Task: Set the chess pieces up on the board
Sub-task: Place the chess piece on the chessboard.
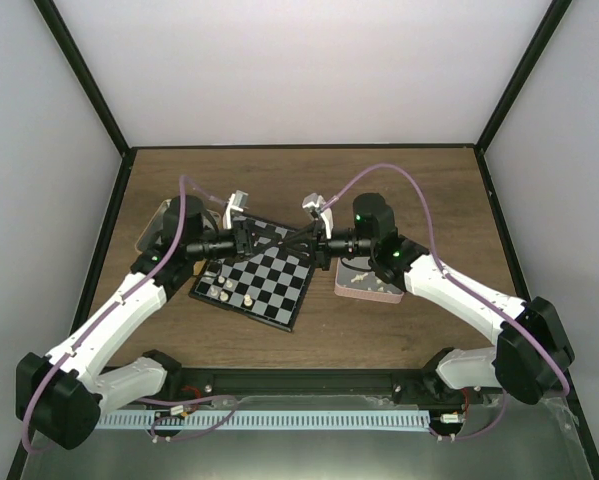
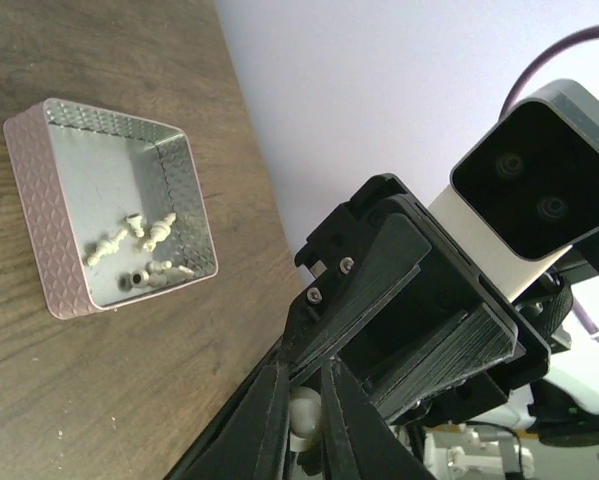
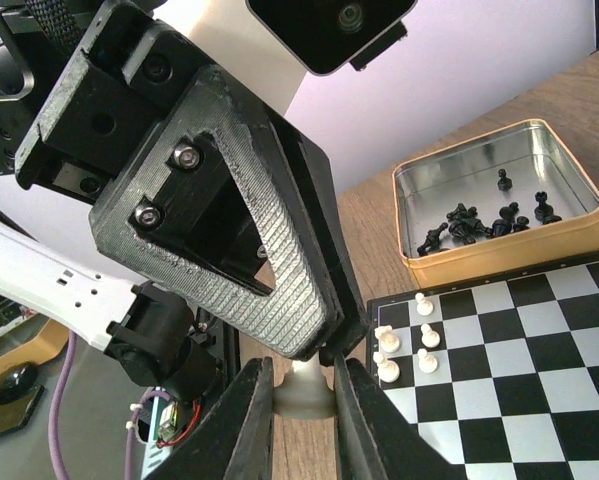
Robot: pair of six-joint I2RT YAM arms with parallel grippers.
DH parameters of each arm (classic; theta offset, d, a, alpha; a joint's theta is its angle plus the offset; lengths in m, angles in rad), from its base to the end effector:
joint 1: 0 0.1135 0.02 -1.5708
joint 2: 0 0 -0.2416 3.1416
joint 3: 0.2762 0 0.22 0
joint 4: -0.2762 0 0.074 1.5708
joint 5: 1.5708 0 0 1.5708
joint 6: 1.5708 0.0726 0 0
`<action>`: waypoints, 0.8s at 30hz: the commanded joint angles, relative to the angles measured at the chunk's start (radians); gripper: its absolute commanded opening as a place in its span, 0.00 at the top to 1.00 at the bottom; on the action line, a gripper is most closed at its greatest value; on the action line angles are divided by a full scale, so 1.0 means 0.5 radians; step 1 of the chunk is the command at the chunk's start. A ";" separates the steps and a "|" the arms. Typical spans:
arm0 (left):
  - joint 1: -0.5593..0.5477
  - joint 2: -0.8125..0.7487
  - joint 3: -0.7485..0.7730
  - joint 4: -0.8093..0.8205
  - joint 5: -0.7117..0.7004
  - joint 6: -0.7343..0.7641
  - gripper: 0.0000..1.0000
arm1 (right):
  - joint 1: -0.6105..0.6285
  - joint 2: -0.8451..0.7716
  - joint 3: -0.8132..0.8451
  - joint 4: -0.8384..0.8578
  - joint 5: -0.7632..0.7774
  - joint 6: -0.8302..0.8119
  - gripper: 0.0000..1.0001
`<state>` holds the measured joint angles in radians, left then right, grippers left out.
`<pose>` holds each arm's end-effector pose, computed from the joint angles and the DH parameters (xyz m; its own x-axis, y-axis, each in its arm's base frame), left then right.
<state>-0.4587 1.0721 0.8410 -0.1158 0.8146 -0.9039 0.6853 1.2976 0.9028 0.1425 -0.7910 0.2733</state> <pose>0.1924 -0.1539 0.2935 -0.9093 -0.1523 -0.3874 0.3278 0.3115 -0.8919 0.1952 0.2263 0.2889 -0.4501 -0.1228 -0.8845 -0.8896 0.1472 0.4323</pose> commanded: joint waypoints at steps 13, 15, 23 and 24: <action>0.003 0.047 0.268 -0.925 -1.127 0.700 0.96 | 0.013 -0.124 -0.132 -0.203 0.686 0.118 0.35; 0.001 0.105 0.307 -1.076 -1.338 0.745 0.96 | 0.013 -0.147 -0.181 -0.270 0.875 0.160 0.34; -0.115 0.366 0.225 -1.223 -1.872 0.680 0.96 | 0.013 -0.153 -0.241 -0.390 1.201 0.287 0.34; -0.147 0.399 0.208 -1.206 -1.910 0.668 0.96 | 0.013 -0.143 -0.245 -0.389 1.214 0.303 0.34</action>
<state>-0.4843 1.2251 0.9756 -0.6605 0.0422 -0.5713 0.6868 1.2385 0.7818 -0.0338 -0.2859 0.3840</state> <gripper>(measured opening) 0.076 0.657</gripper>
